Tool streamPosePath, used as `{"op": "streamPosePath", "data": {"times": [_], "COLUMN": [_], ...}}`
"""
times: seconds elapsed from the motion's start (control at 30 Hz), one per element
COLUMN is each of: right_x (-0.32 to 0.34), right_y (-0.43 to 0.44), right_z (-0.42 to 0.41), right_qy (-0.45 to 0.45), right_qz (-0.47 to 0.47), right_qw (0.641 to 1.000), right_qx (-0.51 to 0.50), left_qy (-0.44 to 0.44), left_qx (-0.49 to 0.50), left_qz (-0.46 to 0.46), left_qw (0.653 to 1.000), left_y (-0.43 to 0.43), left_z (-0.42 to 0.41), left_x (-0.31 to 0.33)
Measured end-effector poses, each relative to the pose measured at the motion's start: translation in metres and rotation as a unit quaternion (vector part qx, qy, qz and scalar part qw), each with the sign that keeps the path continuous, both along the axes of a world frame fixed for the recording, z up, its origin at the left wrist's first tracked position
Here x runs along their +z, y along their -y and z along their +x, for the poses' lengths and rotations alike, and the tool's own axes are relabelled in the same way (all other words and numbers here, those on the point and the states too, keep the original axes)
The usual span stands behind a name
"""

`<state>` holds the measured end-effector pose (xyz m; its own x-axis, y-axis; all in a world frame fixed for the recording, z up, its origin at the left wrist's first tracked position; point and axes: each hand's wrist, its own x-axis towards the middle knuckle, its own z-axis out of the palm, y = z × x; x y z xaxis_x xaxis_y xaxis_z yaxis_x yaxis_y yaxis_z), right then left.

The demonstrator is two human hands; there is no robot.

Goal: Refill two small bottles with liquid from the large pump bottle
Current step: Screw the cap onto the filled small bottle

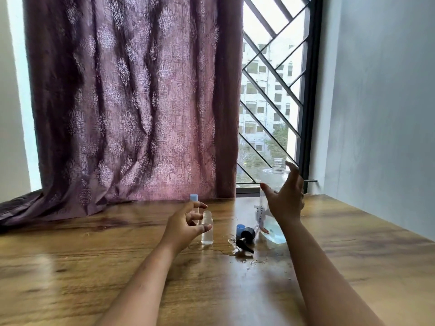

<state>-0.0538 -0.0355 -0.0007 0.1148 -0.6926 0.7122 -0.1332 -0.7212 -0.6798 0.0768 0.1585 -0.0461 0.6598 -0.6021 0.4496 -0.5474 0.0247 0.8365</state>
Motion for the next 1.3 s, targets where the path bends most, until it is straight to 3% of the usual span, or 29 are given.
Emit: {"op": "streamPosePath", "data": {"times": [0.1, 0.23, 0.33, 0.4, 0.43, 0.5, 0.53, 0.6, 0.73, 0.83, 0.9, 1.07, 1.2, 1.3], "right_x": [0.0, 0.001, 0.002, -0.006, -0.012, -0.027, -0.033, -0.036, -0.033, -0.027, -0.021, -0.021, -0.024, -0.027], "right_y": [-0.005, -0.019, -0.036, -0.044, -0.044, -0.04, -0.038, -0.035, -0.033, -0.04, -0.044, -0.055, -0.065, -0.064], "right_z": [0.0, 0.007, 0.014, 0.021, 0.026, 0.033, 0.033, 0.032, 0.034, 0.037, 0.039, 0.048, 0.05, 0.051], "right_qy": [-0.039, -0.05, -0.065, -0.186, -0.287, -0.488, -0.547, -0.579, -0.535, -0.369, -0.253, -0.13, -0.063, -0.058], "right_qz": [-0.044, -0.246, -0.336, -0.262, -0.212, -0.16, -0.152, -0.146, -0.194, -0.151, -0.112, -0.061, -0.011, 0.002], "right_qw": [0.996, 0.949, 0.938, 0.944, 0.929, 0.854, 0.82, 0.8, 0.821, 0.91, 0.944, 0.954, 0.94, 0.935], "right_qx": [-0.073, -0.188, -0.058, 0.071, 0.098, 0.085, 0.072, 0.055, 0.038, 0.114, 0.18, 0.262, 0.336, 0.349], "left_qy": [-0.008, -0.037, -0.035, -0.03, -0.027, -0.026, -0.026, -0.024, -0.015, -0.008, -0.014, -0.024, -0.027, -0.032], "left_qx": [-0.008, -0.02, -0.017, -0.014, -0.015, -0.019, -0.019, -0.021, -0.018, -0.011, -0.012, -0.021, -0.036, -0.04], "left_qz": [0.013, 0.005, 0.005, 0.009, 0.011, 0.014, 0.017, 0.023, 0.031, 0.04, 0.045, 0.044, 0.045, 0.041], "left_qw": [1.0, 0.999, 0.999, 0.999, 0.999, 0.999, 0.999, 0.999, 0.999, 0.999, 0.999, 0.998, 0.998, 0.998], "left_y": [0.0, 0.003, 0.004, 0.004, 0.005, 0.005, 0.005, 0.005, 0.005, 0.005, 0.005, 0.005, 0.004, 0.005], "left_z": [0.001, 0.005, 0.007, 0.008, 0.008, 0.009, 0.009, 0.009, 0.01, 0.01, 0.009, 0.007, 0.004, 0.003], "left_x": [0.0, -0.003, -0.004, -0.005, -0.005, -0.005, -0.005, -0.006, -0.006, -0.006, -0.005, -0.004, -0.003, -0.002]}}
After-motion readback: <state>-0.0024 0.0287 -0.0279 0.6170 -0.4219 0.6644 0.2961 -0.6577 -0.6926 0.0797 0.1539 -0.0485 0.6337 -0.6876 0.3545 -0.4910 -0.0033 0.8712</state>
